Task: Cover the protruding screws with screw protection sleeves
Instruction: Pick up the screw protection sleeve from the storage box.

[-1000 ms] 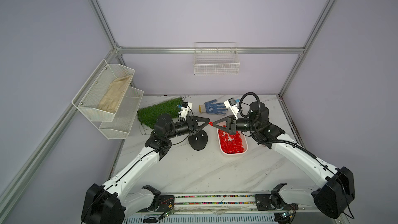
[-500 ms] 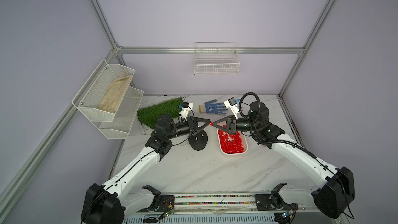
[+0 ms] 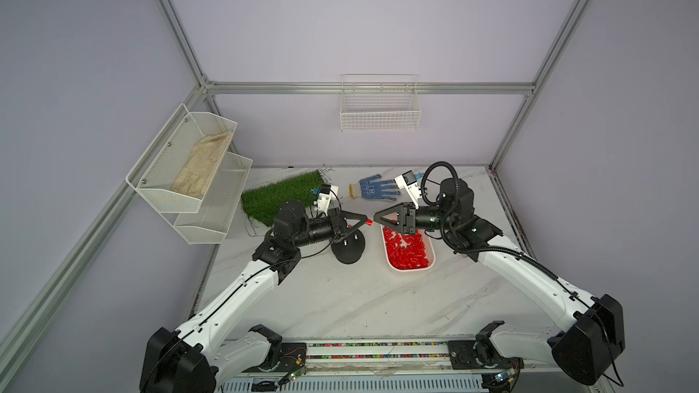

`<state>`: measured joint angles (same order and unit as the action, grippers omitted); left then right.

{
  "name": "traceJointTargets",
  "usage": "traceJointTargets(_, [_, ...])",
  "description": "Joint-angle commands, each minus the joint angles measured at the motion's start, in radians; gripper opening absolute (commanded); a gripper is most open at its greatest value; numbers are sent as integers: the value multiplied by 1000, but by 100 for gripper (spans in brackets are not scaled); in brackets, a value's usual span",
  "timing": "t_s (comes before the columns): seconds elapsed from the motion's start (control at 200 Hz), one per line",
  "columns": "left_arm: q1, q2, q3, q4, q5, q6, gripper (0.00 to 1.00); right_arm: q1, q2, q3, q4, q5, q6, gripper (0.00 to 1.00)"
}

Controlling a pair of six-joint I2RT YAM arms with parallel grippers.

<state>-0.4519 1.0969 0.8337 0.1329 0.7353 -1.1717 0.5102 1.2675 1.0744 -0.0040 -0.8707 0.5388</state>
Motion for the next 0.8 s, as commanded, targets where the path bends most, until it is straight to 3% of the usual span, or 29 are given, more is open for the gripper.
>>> traceJointTargets(0.0, [8, -31, 27, -47, -27, 66, 5, -7, -32, 1, 1, 23, -6, 29])
traceJointTargets(0.095, [11, -35, 27, -65, -36, 70, 5, -7, -34, 11, -45, 60, -48, 30])
traceJointTargets(0.29, [20, -43, 49, -184, -88, 114, 6, 27, -66, 15, -129, 207, -165, 44])
traceJointTargets(0.57, [41, -57, 151, -566, -293, 300, 8, 39, -70, -21, -145, 298, -204, 45])
traceJointTargets(0.795, [50, -62, 184, -701, -424, 365, 8, 59, -70, -54, -150, 341, -231, 44])
